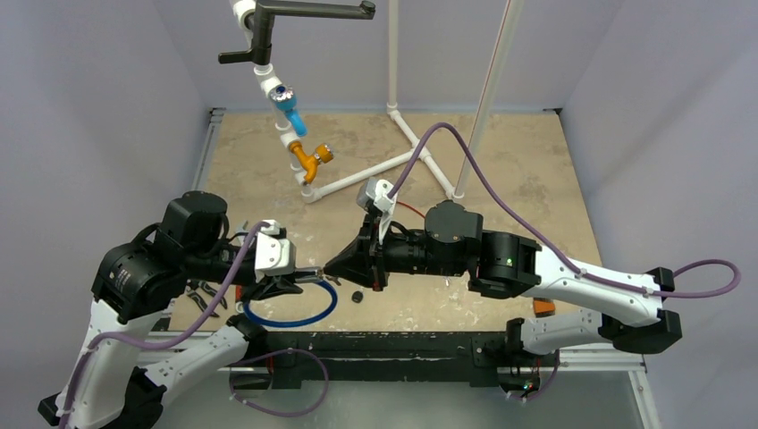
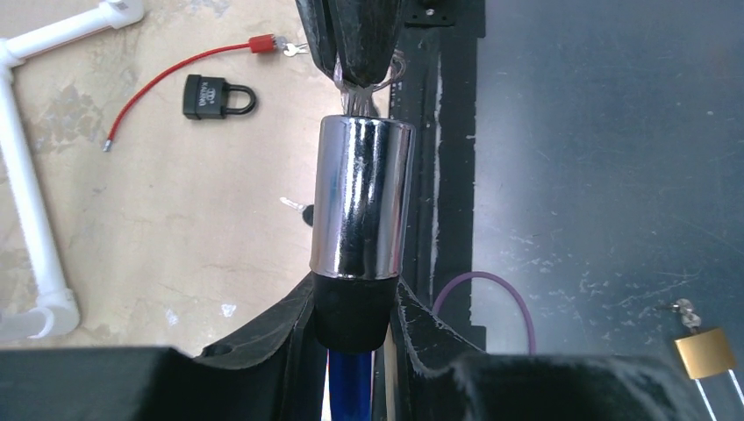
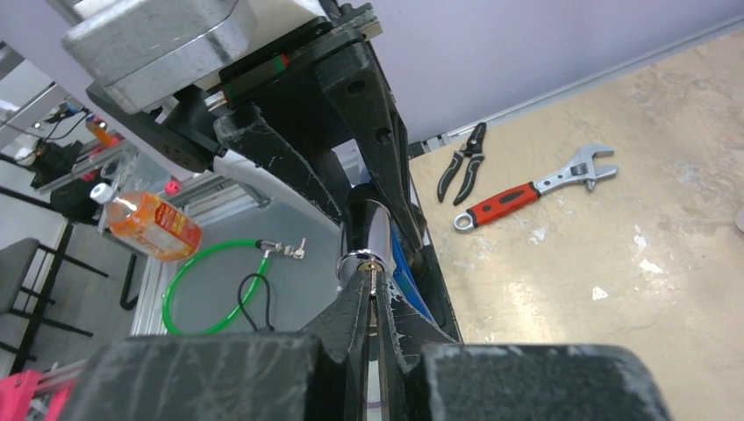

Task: Unlock with the key
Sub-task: Unlock the lock.

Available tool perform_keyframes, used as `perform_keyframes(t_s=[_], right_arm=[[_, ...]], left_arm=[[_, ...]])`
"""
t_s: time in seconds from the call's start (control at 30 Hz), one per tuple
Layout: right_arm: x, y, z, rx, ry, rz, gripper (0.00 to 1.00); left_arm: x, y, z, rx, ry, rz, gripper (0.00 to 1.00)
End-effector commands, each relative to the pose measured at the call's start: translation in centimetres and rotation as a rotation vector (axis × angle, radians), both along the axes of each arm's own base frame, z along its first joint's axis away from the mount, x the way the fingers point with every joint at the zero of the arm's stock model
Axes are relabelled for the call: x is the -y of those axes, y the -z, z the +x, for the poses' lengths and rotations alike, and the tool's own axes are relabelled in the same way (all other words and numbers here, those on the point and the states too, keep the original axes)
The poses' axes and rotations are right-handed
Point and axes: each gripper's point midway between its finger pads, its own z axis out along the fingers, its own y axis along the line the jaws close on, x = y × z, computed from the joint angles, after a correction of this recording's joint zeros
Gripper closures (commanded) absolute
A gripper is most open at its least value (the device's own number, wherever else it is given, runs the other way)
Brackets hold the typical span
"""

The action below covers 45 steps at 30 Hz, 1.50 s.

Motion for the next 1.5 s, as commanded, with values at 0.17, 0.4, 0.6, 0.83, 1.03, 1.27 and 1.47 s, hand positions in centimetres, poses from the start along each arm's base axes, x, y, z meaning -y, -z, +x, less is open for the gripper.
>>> perform_keyframes(t_s=[0.17, 0.4, 0.6, 0.83, 1.03, 1.27, 1.47], right_arm=[[-0.9, 1.3, 3.4, -0.219, 0.153, -0.004, 1.0], [-1.3, 2.8, 5.8, -0.472, 0.186, 0.025, 1.0], [-1.3, 2.4, 6.4, -0.607, 0.166, 0.081, 1.0], [-1.7, 2.2, 6.7, -0.7, 0.139, 0.101, 1.0], [-2.4, 1.3, 6.3, -0.801, 0.077, 0.145, 1.0], [-1.4, -0.5, 7.0, -0.788, 0.108, 0.172, 0.84], [0.6, -3.1, 6.9, -0.71, 0.131, 0.21, 0.52]], left_arm=[[0.5, -4.3, 5.6, 0.463, -0.052, -0.035, 1.0], [0.2, -5.0, 8.3, 0.686, -0.083, 0.025, 1.0], [0.1, -4.8, 8.9, 0.778, -0.067, 0.063, 1.0], [0.3, -5.2, 9.2, 0.821, -0.063, 0.062, 1.0], [0.3, -5.6, 9.7, 0.873, -0.065, 0.081, 1.0], [0.6, -6.7, 8.4, 0.81, -0.06, 0.013, 1.0], [1.0, -7.7, 6.7, 0.743, -0.017, -0.041, 1.0]])
